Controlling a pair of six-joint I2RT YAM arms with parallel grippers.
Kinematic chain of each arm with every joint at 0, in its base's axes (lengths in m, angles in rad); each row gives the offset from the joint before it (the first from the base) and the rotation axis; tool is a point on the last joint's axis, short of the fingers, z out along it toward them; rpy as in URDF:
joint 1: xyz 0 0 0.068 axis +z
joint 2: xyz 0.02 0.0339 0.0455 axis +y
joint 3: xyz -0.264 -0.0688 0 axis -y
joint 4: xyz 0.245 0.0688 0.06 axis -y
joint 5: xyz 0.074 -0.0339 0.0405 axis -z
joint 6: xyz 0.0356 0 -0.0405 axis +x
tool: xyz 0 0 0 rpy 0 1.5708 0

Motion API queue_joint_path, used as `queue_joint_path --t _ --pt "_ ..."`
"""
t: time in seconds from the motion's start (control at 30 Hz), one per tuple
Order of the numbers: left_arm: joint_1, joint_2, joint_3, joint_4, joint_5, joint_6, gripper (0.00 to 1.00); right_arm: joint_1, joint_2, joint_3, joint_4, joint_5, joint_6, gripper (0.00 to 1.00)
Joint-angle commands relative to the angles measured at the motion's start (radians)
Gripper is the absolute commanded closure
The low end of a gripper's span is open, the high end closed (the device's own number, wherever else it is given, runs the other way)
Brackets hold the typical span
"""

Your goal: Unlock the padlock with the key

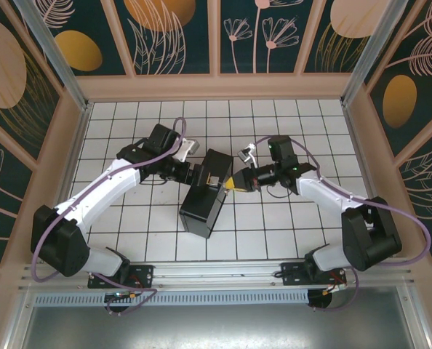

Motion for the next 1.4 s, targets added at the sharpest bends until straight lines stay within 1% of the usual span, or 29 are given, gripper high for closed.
queue_joint_path --t 0.0,0.13,0.2,0.23,0.33,0.47,0.6,0.7,0.87,1.0,1.2,1.37 --pt "-0.006 0.005 -0.009 0.018 0.003 0.027 0.18 -0.010 0.037 0.070 -0.091 -0.039 -0.068 1.00" --pt "-0.005 0.008 -0.003 0.022 -0.025 0.044 0.18 -0.010 0.071 0.136 -0.235 -0.056 -0.177 1.00" --pt "-0.006 0.013 0.010 0.020 -0.037 0.058 0.19 -0.016 0.083 0.175 -0.343 -0.048 -0.260 1.00" --pt "-0.007 0.015 0.016 0.021 -0.041 0.064 0.19 -0.016 0.084 0.183 -0.363 -0.049 -0.277 1.00" --pt "-0.005 0.022 0.030 0.033 -0.061 0.070 0.19 -0.012 0.081 0.174 -0.366 -0.052 -0.275 1.00" --pt "-0.007 0.031 0.036 0.044 -0.061 0.064 0.19 0.004 0.059 0.136 -0.366 -0.038 -0.269 1.00" --pt "-0.005 0.033 0.044 0.043 -0.057 0.066 0.19 0.012 0.028 0.100 -0.324 -0.037 -0.228 1.00" --pt "-0.006 0.036 0.050 0.036 -0.047 0.070 0.19 0.031 0.012 0.080 -0.264 -0.037 -0.170 1.00" --pt "-0.012 0.033 0.031 0.051 -0.019 0.070 0.20 0.026 0.010 0.023 -0.141 -0.056 -0.063 1.00" --pt "-0.017 0.032 0.033 0.050 -0.022 0.074 0.20 0.015 -0.007 -0.026 -0.022 -0.069 0.043 1.00" --pt "-0.018 0.030 0.033 0.042 -0.025 0.076 0.20 -0.002 -0.044 -0.067 0.042 -0.058 0.107 1.00" --pt "-0.020 0.030 0.031 0.040 -0.040 0.071 0.20 -0.002 -0.050 -0.079 0.044 -0.059 0.106 1.00"
